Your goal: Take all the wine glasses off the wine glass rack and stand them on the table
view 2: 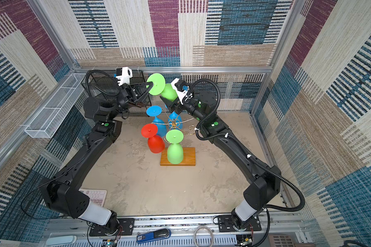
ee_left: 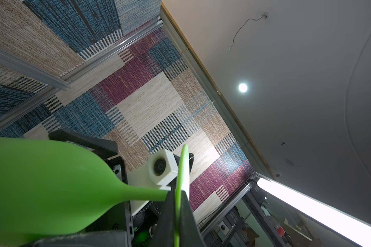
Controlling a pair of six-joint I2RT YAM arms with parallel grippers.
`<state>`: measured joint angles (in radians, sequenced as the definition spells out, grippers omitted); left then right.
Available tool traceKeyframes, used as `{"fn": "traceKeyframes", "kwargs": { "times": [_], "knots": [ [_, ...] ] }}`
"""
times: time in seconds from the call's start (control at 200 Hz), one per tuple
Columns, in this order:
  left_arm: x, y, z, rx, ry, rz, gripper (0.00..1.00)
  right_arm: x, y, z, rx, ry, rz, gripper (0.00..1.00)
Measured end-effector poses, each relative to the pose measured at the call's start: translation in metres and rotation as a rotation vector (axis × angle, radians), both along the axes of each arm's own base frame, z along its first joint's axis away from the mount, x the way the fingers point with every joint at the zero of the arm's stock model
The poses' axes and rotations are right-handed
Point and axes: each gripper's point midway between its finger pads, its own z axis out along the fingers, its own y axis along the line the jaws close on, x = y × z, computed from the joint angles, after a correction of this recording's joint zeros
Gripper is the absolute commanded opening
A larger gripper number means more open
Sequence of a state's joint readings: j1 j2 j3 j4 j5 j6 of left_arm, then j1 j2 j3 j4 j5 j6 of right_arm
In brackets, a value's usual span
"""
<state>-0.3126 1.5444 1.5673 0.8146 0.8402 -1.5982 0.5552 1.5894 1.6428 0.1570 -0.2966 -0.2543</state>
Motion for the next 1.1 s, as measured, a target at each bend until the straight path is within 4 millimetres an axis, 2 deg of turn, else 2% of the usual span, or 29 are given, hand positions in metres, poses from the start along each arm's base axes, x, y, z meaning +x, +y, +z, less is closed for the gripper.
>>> {"fn": "traceKeyframes", "kwargs": {
  "times": [0.09, 0.21, 0.346, 0.446, 0.541, 0.626, 0.671, 0.756, 0.911, 1.102],
  "knots": [
    [-0.002, 0.005, 0.005, -0.021, -0.024, 0.006, 0.32, -0.002, -0.004, 0.006, 0.03, 0.028, -0.005, 0.82],
    [-0.006, 0.009, 0.013, -0.047, -0.061, 0.016, 0.37, -0.009, -0.013, 0.024, 0.067, 0.042, -0.015, 0.78],
    [-0.014, 0.011, 0.018, -0.034, -0.111, 0.044, 0.38, -0.017, -0.02, 0.041, 0.095, 0.058, -0.018, 0.7],
    [-0.022, 0.014, 0.02, -0.008, -0.161, 0.086, 0.39, -0.015, -0.024, 0.041, 0.097, 0.088, -0.041, 0.62],
    [-0.023, 0.015, 0.016, 0.017, -0.186, 0.12, 0.39, -0.01, -0.023, 0.03, 0.081, 0.128, -0.058, 0.62],
    [-0.02, 0.015, 0.01, 0.038, -0.19, 0.141, 0.39, -0.004, -0.022, 0.017, 0.061, 0.176, -0.073, 0.7],
    [-0.018, 0.015, 0.008, 0.047, -0.189, 0.15, 0.39, -0.002, -0.023, 0.016, 0.06, 0.192, -0.082, 0.74],
    [-0.015, 0.019, 0.004, 0.061, -0.19, 0.17, 0.39, 0.002, -0.027, 0.02, 0.063, 0.215, -0.113, 0.74],
    [-0.01, 0.03, 0.0, 0.076, -0.192, 0.228, 0.39, 0.02, -0.03, 0.038, 0.069, 0.239, -0.183, 0.69],
    [-0.005, 0.045, -0.005, 0.098, -0.192, 0.302, 0.39, 0.054, -0.019, 0.022, -0.005, 0.35, -0.246, 0.59]
  ]
}}
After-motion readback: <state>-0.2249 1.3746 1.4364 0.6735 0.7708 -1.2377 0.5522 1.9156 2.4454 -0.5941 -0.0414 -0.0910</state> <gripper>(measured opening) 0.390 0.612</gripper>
